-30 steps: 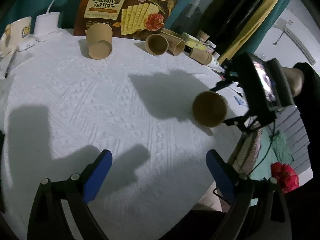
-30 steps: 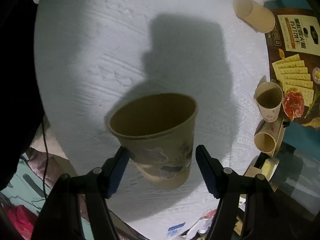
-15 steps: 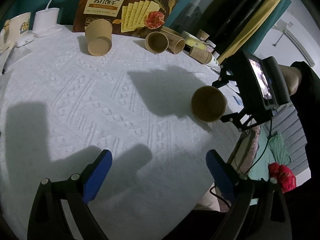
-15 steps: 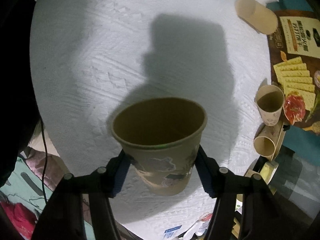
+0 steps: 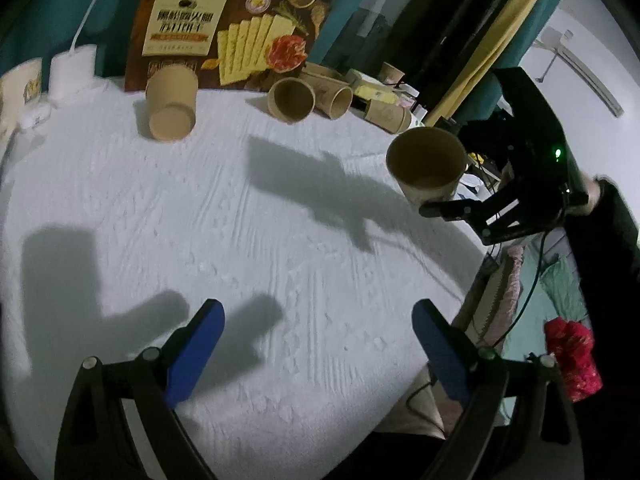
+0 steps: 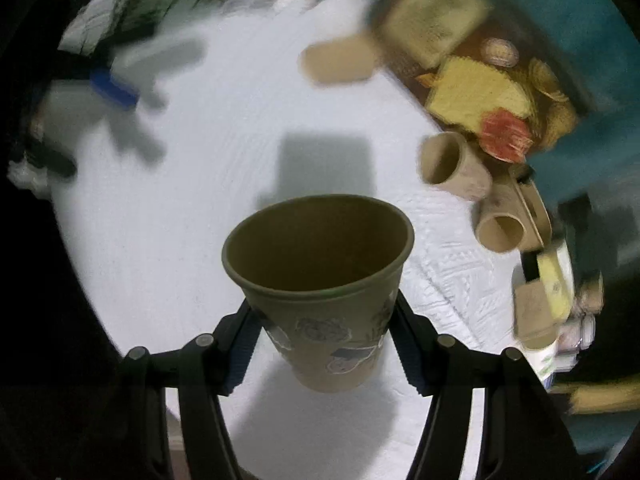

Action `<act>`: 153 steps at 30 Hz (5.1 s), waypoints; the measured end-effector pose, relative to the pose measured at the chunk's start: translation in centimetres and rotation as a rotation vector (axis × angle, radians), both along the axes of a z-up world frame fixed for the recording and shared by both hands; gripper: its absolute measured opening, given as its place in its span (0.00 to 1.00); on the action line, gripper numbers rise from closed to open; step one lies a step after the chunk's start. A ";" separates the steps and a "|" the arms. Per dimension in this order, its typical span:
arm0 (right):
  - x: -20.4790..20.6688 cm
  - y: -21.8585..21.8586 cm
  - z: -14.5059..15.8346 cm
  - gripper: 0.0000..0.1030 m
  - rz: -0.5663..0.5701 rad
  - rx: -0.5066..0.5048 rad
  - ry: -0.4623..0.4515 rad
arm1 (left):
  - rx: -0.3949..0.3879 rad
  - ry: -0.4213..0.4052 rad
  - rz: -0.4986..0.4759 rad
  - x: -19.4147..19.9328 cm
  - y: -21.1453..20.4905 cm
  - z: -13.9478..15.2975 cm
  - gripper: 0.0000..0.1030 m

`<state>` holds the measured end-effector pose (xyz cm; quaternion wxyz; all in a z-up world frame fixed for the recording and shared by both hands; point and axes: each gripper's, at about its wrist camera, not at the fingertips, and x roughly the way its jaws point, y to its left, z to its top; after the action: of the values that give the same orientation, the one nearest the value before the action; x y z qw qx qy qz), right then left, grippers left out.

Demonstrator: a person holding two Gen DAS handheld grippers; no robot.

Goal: Flip cup upright

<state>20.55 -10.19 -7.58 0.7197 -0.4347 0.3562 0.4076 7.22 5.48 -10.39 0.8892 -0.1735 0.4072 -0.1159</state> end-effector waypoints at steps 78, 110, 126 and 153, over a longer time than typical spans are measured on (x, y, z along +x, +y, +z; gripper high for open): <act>-15.9 -16.1 -3.2 0.66 -1.003 0.693 -0.152 | 0.183 -0.182 -0.044 -3.8 -5.9 3.0 0.92; -27.5 -20.3 14.7 0.76 -0.921 0.910 -0.484 | 0.342 -0.670 -0.029 -9.3 -12.2 16.8 0.99; -24.9 -17.7 13.5 0.77 -0.906 0.868 -0.427 | 0.314 -0.636 -0.017 -8.9 -10.1 15.9 0.99; -23.1 -17.4 12.3 0.77 -0.889 0.840 -0.378 | 0.313 -0.613 -0.012 -7.5 -9.3 14.9 0.99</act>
<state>-2.53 -27.55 4.69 0.9795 0.0092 0.1795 0.0914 -0.25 -3.78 4.51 0.9853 0.0105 0.1351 -0.1039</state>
